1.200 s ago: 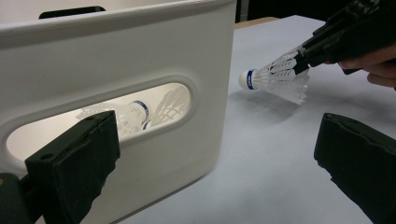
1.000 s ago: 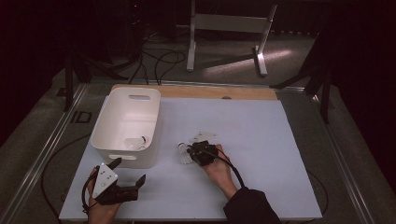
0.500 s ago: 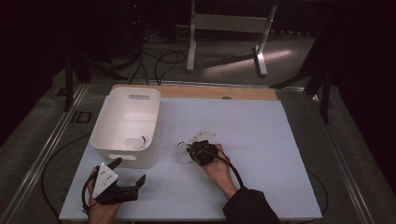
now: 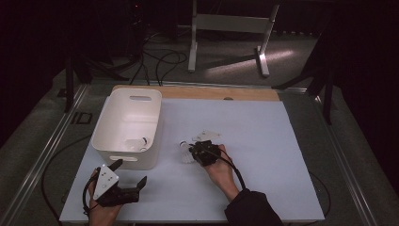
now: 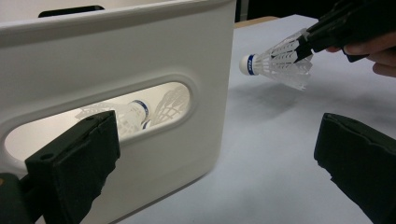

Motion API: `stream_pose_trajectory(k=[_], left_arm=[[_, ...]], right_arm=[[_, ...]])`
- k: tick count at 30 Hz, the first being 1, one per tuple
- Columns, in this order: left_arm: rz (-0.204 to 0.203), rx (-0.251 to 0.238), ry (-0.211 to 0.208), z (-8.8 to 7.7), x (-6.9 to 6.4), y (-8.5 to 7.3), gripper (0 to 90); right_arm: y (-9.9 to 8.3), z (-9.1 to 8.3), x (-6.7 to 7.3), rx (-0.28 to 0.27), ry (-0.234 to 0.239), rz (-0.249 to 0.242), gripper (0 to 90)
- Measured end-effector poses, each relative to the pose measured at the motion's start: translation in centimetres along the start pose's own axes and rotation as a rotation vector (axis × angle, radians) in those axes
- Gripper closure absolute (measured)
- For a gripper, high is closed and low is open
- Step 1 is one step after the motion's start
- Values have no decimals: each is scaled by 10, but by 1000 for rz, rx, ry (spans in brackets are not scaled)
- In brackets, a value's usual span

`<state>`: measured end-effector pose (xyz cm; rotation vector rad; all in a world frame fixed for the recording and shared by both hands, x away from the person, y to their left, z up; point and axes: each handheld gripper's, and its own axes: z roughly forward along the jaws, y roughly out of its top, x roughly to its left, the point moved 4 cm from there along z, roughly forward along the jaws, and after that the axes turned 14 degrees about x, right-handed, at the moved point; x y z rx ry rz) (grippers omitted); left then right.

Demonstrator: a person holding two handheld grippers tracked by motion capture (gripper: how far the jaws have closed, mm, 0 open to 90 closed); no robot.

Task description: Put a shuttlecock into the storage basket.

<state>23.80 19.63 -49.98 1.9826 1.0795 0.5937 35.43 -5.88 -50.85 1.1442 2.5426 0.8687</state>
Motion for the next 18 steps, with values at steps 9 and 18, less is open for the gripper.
stream_pose_trajectory(k=[9,18], left_arm=[[1,-2,0,0,0,0,6],[-1,-3,0,-1,0,0,6]], right_arm=[[2,-3,0,-5,-6,4,891],[6,-7,1,-10,-10,3,892]])
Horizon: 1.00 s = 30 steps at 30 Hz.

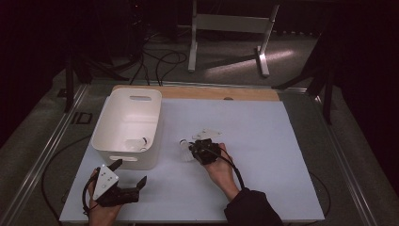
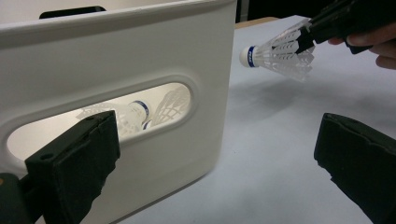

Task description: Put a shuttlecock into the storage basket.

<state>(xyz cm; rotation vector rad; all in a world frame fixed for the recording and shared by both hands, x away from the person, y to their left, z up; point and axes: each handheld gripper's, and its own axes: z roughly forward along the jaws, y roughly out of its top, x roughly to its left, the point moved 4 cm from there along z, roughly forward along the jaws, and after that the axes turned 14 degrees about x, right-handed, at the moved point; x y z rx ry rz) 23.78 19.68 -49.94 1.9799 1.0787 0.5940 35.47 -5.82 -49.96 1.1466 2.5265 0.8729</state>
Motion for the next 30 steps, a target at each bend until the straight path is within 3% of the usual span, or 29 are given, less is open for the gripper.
stream_pose_trajectory(k=[30], left_arm=[[0,0,0,0,0,0,6]], right_arm=[[14,-10,0,-18,1,12,893]])
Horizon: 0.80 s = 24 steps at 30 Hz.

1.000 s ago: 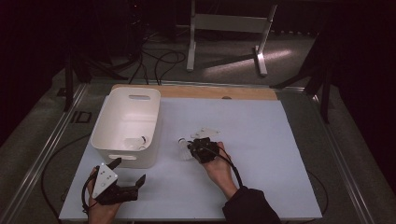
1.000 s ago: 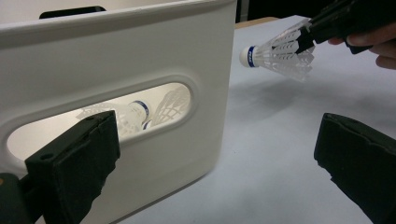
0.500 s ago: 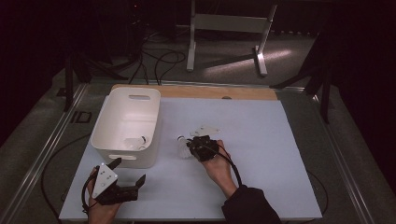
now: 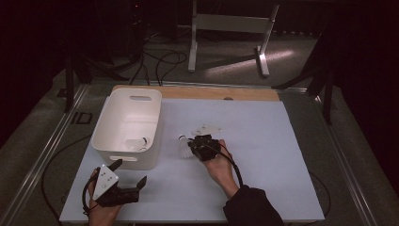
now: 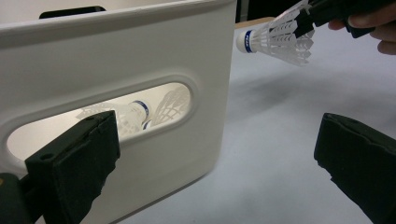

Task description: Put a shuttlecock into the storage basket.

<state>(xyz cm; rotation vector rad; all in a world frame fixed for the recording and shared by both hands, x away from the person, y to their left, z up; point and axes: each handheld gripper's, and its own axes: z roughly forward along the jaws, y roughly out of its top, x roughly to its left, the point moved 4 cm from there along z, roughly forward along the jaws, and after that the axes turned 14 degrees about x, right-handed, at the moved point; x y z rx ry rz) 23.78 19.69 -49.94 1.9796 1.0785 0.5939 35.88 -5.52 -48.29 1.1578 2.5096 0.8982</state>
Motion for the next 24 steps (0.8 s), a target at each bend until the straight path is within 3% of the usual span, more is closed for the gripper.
stream_pose_trajectory(k=[24], left_arm=[[-1,0,-1,0,0,0,6]], right_arm=[[14,-4,3,-13,17,9,894]])
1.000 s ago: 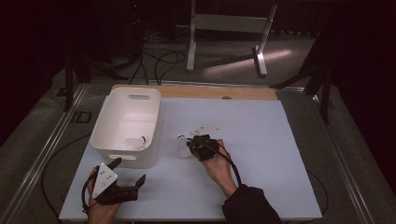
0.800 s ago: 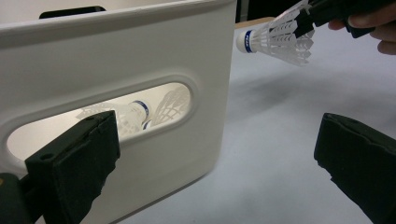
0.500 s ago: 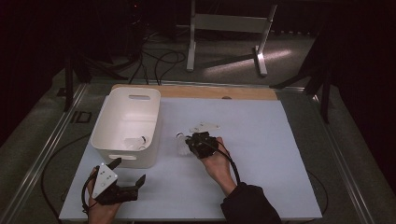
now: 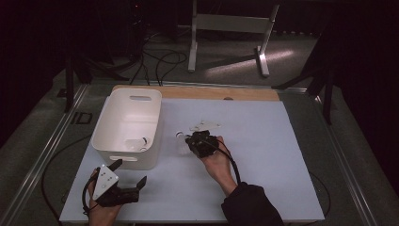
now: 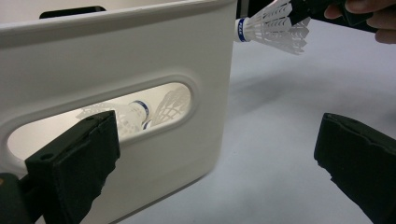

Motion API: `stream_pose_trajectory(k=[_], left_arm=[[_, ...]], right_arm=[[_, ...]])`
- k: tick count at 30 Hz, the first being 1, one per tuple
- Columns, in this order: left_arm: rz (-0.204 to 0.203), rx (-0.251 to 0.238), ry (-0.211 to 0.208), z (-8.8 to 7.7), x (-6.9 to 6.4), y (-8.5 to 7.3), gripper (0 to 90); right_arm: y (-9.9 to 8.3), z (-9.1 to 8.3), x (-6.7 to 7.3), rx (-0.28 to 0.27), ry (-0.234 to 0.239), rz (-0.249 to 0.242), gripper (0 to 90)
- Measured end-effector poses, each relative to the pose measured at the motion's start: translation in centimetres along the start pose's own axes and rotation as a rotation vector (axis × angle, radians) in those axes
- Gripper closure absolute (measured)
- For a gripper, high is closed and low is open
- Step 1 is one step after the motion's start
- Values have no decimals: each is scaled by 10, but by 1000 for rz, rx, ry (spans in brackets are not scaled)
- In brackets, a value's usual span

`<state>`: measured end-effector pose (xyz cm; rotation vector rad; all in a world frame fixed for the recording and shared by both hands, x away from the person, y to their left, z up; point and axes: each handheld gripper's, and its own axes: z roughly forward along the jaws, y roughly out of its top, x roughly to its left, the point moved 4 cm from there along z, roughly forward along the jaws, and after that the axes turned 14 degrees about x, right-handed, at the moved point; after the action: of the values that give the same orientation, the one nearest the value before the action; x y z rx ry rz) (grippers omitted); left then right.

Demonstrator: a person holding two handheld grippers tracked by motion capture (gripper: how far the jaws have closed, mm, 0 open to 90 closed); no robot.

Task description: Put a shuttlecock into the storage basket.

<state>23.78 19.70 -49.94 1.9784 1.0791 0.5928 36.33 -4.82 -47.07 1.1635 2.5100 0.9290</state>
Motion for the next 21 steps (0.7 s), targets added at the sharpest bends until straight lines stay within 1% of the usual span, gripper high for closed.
stream_pose_trajectory(k=[10,21], left_arm=[[-1,0,1,0,0,0,6],[-1,-2,1,0,0,0,6]], right_arm=[[2,1,-2,1,13,22,894],[10,-1,0,-10,21,30,895]])
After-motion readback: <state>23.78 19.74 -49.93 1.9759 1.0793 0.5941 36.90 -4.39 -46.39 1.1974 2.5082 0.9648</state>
